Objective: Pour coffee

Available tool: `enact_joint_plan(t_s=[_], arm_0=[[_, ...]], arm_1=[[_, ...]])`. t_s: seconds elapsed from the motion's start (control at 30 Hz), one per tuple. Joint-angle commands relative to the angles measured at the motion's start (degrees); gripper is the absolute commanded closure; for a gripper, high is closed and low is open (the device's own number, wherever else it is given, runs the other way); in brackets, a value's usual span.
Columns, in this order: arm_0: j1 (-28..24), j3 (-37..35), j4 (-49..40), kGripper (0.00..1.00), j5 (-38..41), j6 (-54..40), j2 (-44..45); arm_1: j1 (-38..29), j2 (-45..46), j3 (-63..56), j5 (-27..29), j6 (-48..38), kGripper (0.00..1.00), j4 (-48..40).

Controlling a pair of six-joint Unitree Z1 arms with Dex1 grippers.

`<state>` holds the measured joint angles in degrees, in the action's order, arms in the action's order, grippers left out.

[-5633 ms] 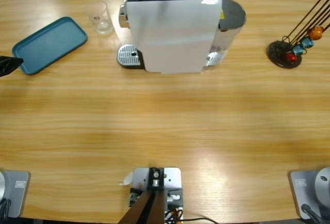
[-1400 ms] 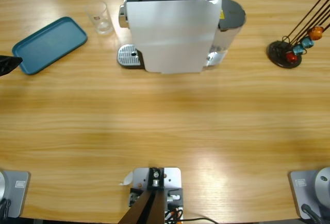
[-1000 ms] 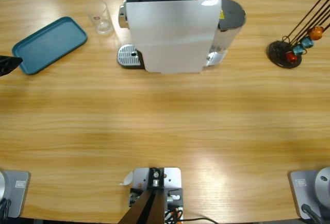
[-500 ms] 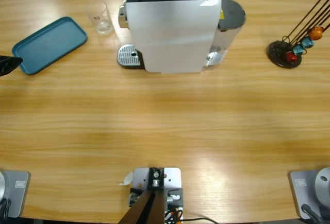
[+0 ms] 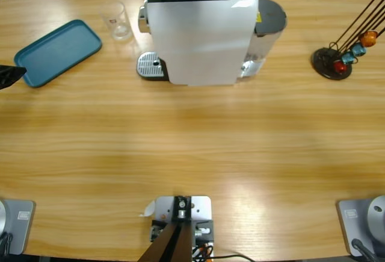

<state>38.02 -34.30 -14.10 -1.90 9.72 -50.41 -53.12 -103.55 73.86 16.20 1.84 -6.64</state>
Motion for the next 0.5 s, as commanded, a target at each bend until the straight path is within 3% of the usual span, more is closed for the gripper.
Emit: enact_joint_plan(t_s=[0.03,0.5], arm_0=[[-0.32,1.69,0.12,0.032,0.15,-0.58,-0.31],[-0.32,1.69,-0.14,0.036,0.41,-0.58,-0.40]], arm_1=[[-2.08,-7.42,-7.80,-1.79,-1.54,1.000,-3.53],[-2.08,-8.72,-16.58,-1.95,-3.74,1.000,-11.92]])
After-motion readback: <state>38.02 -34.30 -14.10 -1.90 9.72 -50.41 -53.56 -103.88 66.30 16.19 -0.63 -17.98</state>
